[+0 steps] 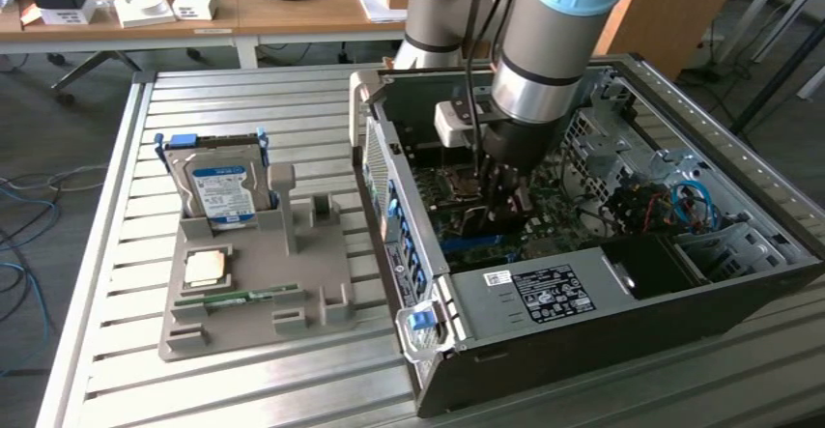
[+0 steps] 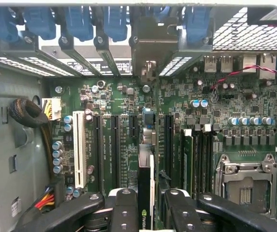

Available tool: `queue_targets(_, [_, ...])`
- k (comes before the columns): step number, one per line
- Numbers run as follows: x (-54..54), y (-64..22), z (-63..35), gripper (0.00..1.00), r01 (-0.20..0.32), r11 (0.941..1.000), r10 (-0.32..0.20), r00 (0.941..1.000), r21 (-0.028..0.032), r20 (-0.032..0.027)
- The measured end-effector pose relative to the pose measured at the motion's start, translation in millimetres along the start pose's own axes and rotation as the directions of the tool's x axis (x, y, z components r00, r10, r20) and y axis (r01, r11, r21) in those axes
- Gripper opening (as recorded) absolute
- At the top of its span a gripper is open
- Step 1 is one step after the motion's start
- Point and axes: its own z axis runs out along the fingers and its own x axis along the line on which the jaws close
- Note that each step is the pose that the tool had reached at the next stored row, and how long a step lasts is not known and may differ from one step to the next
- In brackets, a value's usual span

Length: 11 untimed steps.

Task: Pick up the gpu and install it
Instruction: 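Insert the gpu into the slot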

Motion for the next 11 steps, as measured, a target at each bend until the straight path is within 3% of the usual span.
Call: queue_targets(11, [-0.1, -1.1, -1.5, 0.26, 0.000, 1.0000, 0.000, 1.0000, 0.0001, 0.0000])
